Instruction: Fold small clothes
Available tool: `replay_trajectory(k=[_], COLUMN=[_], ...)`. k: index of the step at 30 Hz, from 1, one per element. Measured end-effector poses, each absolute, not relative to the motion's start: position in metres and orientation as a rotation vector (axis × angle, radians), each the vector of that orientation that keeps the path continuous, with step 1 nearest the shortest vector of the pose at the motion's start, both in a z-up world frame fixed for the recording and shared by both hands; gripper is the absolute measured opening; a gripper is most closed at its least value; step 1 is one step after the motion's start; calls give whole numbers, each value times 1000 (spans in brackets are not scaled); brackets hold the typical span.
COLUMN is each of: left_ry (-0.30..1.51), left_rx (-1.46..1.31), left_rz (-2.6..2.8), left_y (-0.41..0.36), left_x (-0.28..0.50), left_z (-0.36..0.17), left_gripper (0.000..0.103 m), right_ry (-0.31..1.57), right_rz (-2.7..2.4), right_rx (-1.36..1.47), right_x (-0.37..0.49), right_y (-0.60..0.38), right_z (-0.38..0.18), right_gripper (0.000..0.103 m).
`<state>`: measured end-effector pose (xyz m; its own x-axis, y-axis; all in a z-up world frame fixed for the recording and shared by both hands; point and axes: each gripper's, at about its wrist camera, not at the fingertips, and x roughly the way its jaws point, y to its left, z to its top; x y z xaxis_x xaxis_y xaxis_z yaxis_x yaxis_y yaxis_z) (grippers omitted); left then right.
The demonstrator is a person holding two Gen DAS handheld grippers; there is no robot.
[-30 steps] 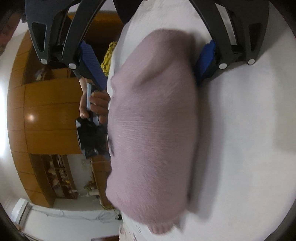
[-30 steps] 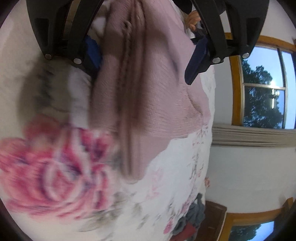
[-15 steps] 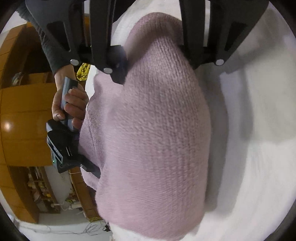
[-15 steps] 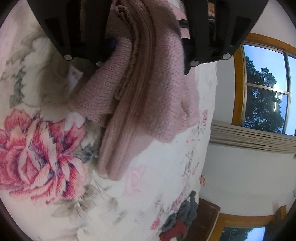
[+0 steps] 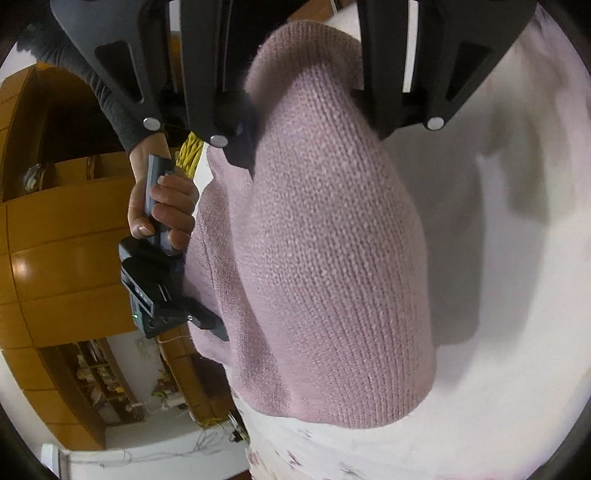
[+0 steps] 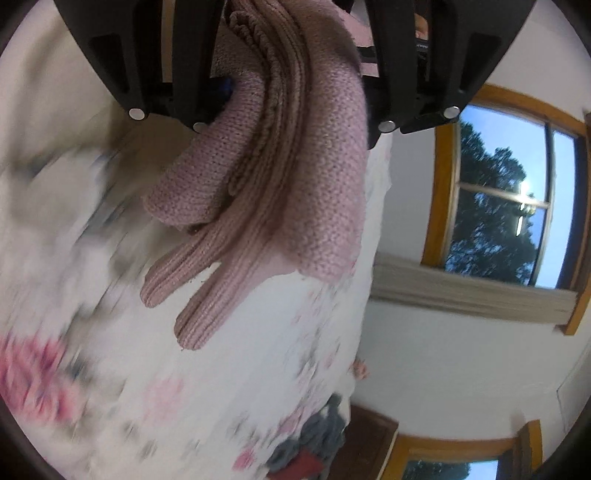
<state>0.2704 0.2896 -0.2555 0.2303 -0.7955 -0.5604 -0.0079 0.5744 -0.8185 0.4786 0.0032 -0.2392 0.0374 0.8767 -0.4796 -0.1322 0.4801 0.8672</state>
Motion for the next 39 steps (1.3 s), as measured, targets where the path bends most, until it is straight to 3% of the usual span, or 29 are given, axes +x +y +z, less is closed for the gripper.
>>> replay_trajectory(k=[7, 10, 12, 14, 18, 21, 23, 24, 27, 30, 32, 34, 39], left_ry=[1326, 1333, 1312, 1243, 1000, 1016, 1087, 1110, 1132, 1171, 1205, 1144, 1000], left_rx=[-864, -928, -889, -795, -863, -850, -849, -866, -936, -942, -906, -910, -894], left_rz=[-468, -436, -393, -286, -306, -408, -423, -417, -417, -453, -491, -560, -598], left_y=[327, 333, 337, 349, 366, 340, 329, 325, 325, 323, 313, 322, 356], left_x=[169, 159, 157, 148, 110, 104, 114, 117, 111, 114, 117, 125, 196], left_z=[-329, -348, -337, -312, -264, -268, -294, -304, -327, -331, -312, -286, -238], left_gripper=[33, 48, 59, 63, 69, 62, 57, 55, 51, 49, 49, 50, 55], right_ry=[1459, 1468, 1456, 1396, 1293, 1303, 1338, 1358, 1277, 1263, 1310, 1310, 1174], right_rz=[942, 866, 790, 735, 767, 778, 773, 781, 753, 638, 622, 656, 672], right_rx=[667, 658, 673, 659, 610, 552, 533, 519, 412, 415, 446, 461, 470], right_x=[407, 398, 396, 388, 357, 344, 341, 341, 339, 350, 352, 352, 364], right_y=[72, 67, 50, 29, 10, 24, 36, 43, 57, 46, 44, 46, 33], right_z=[-314, -330, -322, -300, -258, -256, -268, -273, -260, -275, -295, -288, -248], right_gripper=[48, 60, 75, 78, 70, 66, 55, 28, 15, 14, 24, 32, 32])
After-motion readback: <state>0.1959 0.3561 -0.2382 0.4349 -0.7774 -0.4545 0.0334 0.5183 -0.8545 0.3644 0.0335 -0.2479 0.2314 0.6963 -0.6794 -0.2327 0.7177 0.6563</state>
